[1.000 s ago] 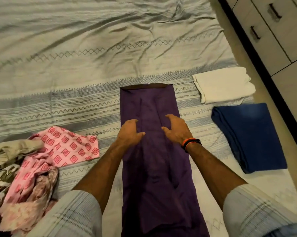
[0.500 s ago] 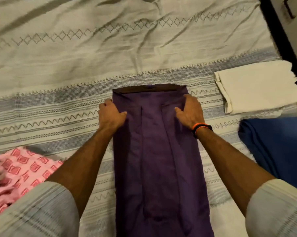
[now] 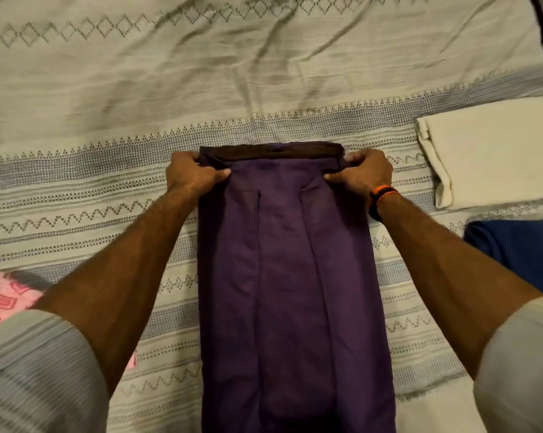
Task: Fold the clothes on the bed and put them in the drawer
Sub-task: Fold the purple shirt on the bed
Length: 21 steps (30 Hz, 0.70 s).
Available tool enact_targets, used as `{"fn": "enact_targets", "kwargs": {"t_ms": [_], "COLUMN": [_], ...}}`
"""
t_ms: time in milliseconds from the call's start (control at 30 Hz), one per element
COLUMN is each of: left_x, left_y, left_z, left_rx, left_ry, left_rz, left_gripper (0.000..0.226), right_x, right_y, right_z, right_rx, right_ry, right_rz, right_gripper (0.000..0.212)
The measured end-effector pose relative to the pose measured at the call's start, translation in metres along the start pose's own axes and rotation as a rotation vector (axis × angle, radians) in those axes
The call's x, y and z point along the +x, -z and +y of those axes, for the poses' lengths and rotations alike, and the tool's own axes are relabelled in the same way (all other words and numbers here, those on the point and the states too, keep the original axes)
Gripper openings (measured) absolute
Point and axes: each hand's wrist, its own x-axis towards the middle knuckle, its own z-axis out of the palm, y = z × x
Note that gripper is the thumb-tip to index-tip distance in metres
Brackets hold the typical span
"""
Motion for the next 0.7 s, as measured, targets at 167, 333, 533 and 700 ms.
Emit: {"fn": "enact_targets", "kwargs": {"t_ms": [167,333,533,700], "left_x": [0.005,0.004,-0.028,-0.083], "left_y": [-0.001,0.009,0.023,0.037], "left_z": [0.005,0.009,0.022,0.027], "left_rx": [-0.004,0.024,0.057,0.160], "left_ry": [-0.078,-0.134,-0.239,-0.343], "left_rz": [0.011,-0.010,-0.043,-0.088], "left_gripper": [0.034,0.049,0.051,0.049], "right_x": [0.011,0.015,-0.010,-0.047], "right_y": [0.008,0.012,0.020,0.044], "right_z": [-0.006,-0.007,-0.004,0.005], "right_rx": [0.188,0.213,0.198,0.115], "right_ry": [0.023,0.103,0.232,0.359], "right_rz": [-0.079,-0.163,-0.163,-0.135], "right_gripper": [0.065,0.031,0.024,0.023]}}
